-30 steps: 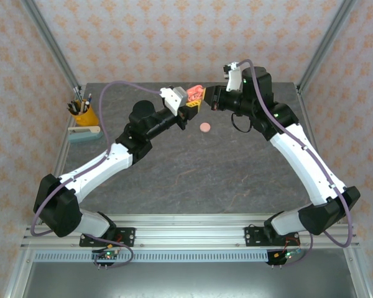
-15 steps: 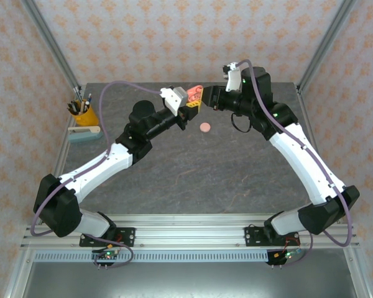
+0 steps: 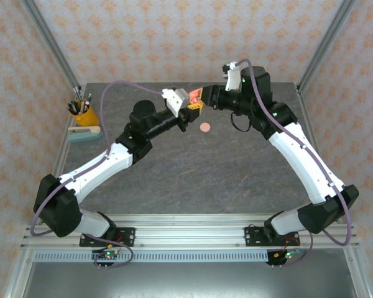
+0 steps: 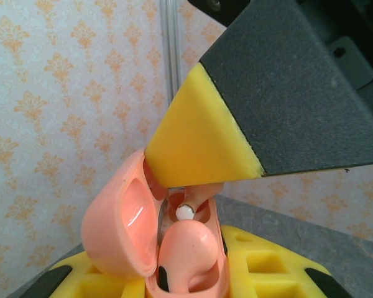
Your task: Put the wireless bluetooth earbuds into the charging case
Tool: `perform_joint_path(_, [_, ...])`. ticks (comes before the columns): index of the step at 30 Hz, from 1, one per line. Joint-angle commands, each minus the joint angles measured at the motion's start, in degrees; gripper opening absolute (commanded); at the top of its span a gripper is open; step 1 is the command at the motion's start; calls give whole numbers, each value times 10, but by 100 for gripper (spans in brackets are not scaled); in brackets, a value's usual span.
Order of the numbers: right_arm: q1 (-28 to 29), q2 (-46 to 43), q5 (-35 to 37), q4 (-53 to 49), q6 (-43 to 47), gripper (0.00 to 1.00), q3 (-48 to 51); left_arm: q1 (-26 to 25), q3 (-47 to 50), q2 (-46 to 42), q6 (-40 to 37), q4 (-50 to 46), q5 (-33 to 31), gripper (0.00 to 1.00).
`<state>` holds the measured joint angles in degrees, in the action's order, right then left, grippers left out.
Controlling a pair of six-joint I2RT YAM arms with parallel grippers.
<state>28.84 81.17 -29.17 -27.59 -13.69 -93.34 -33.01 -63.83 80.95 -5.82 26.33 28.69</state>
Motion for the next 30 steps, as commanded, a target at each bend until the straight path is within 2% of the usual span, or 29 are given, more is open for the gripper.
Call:
perform_joint_path(1, [1, 2, -5, 13, -6, 33, -22, -6, -24, 2, 4, 10, 17, 0])
perform_joint_path(10, [1, -7, -3, 21, -18, 32, -1, -5, -27, 4, 6, 16, 8, 0])
perform_joint_path(18, [1, -15, 8, 26, -22, 18, 4, -6, -30, 8, 10, 19, 7, 0])
perform_joint_path(30, [1, -34, 31, 29, -18, 11, -1, -5, -30, 13, 11, 16, 6, 0])
